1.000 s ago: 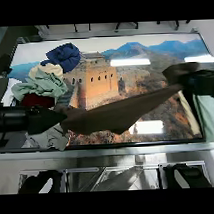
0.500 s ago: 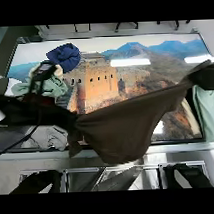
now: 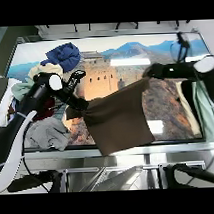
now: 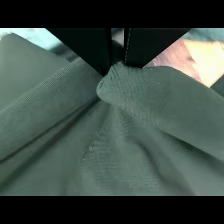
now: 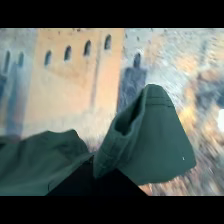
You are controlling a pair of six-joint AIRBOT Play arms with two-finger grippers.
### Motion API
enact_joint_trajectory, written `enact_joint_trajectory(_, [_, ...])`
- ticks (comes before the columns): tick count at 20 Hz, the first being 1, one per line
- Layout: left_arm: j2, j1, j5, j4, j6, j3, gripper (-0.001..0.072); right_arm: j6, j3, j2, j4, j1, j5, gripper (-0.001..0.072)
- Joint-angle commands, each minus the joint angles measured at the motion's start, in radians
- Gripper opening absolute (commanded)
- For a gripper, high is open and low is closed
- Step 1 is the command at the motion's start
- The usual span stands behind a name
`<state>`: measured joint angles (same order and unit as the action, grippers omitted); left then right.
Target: Fold the shirts.
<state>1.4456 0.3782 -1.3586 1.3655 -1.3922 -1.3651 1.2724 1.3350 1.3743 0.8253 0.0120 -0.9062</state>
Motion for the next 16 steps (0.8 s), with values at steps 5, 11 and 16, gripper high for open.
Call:
enact_joint_trajectory(5, [0.053,-0.015,0.077,-0.005,0.031,0.01,0.0024,-0.472,-0.008,0.201,-0.595,-0.005,0.188,0.0463])
enact_joint_trajectory(11, [0.053,-0.045,0.067,-0.005,0.032,0.01,0.0024,-0.131,-0.033,0.025,0.018,0.242,-0.409,0.0594])
enact_joint_trajectory(16, [0.053,-0.051,0.049,-0.006,0.031,0.01,0.0024,-0.068,-0.574,-0.241,0.109,0.328,-0.387,0.0605])
